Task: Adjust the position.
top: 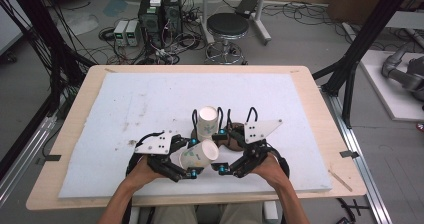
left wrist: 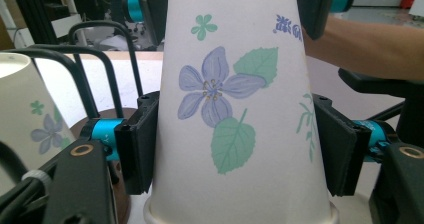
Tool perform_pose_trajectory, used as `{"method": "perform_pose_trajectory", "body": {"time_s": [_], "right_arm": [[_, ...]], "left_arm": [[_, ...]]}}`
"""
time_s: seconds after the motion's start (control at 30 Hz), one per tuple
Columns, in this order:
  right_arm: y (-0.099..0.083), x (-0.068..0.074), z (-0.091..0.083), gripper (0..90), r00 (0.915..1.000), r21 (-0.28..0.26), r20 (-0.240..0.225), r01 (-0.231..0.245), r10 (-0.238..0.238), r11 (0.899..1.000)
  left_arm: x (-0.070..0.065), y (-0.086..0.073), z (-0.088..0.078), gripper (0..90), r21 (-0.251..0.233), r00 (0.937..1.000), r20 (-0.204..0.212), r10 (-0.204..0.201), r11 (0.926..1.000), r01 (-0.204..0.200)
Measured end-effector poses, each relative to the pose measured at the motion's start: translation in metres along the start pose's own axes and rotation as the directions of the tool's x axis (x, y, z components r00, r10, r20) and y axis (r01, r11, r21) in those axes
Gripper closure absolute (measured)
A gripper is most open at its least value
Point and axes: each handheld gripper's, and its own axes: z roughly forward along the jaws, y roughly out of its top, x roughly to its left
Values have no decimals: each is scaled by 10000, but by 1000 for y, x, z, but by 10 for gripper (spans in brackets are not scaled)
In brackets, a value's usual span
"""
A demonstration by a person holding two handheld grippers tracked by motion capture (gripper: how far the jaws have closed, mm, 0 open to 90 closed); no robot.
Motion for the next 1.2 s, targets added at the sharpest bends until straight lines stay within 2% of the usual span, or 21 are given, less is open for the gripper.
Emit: {"method": "perform_pose_trajectory", "body": {"time_s": [0.27,0.33,0.4,0.47,0.5,0.53,0.57,0.63,0.67,0.7,0.77,0.8,0.83,0.9,0.97,1.03,1.1,1.17,1.2], "right_arm": [[-1,2,0,151,10000,492,91,27,-32,9988],[-1,2,0,151,9997,685,180,136,-148,9976],[1,4,-1,151,9993,1002,324,173,-206,9948],[3,6,-1,151,9980,1398,517,294,-370,9897],[5,7,-1,152,9969,1608,590,412,-513,9861],[5,7,-1,152,9969,1608,590,412,-513,9861],[8,10,0,152,9955,2013,620,583,-721,9778],[12,12,1,152,9939,2511,664,685,-877,9655],[13,13,2,152,9931,2749,677,741,-962,9586],[15,14,3,152,9929,2961,619,785,-1011,9519],[18,15,6,155,9928,3424,517,838,-1079,9358],[19,15,7,157,9918,3651,509,909,-1174,9265],[21,15,9,157,9916,3856,505,906,-1190,9182],[24,16,11,157,9916,4289,431,919,-1220,8987],[27,16,14,157,9902,4780,417,971,-1329,8730],[30,16,18,157,9897,5177,344,1015,-1392,8495],[33,16,22,158,9901,5455,233,1036,-1386,8317],[35,16,25,161,9898,5648,138,1096,-1421,8179],[36,16,27,161,9901,5739,121,1077,-1399,8118]], "left_arm": [[-1,0,-3,300,188,10000,5,-26,9998,26],[-2,4,-5,300,643,10000,0,85,9979,-85],[-3,9,-6,300,1200,9998,-64,194,9926,-185],[-3,15,-8,300,1826,9998,-63,188,9830,-174],[-3,18,-9,300,2192,9998,-48,175,9755,-161],[-3,18,-9,300,2192,9998,-48,175,9755,-161],[-3,24,-9,299,3041,9998,66,196,9524,-207],[-5,30,-7,297,3771,9993,216,310,9254,-369],[-5,30,-7,297,3771,9993,216,310,9254,-369],[-6,35,-5,296,4310,9983,369,448,9006,-563],[-7,40,-2,296,4800,9981,385,475,8752,-602],[-7,40,-2,297,4800,9981,385,475,8752,-602],[-6,43,0,297,5168,9975,464,528,8533,-692],[-7,46,1,297,5507,9977,485,475,8321,-664],[-7,49,3,297,5820,9971,559,526,8097,-753],[-8,52,5,297,6033,9969,609,506,7938,-771],[-8,54,7,297,6207,9965,654,515,7799,-810],[-9,57,10,297,6323,9965,664,503,7705,-810],[-9,57,10,297,6323,9965,664,503,7705,-810]]}}
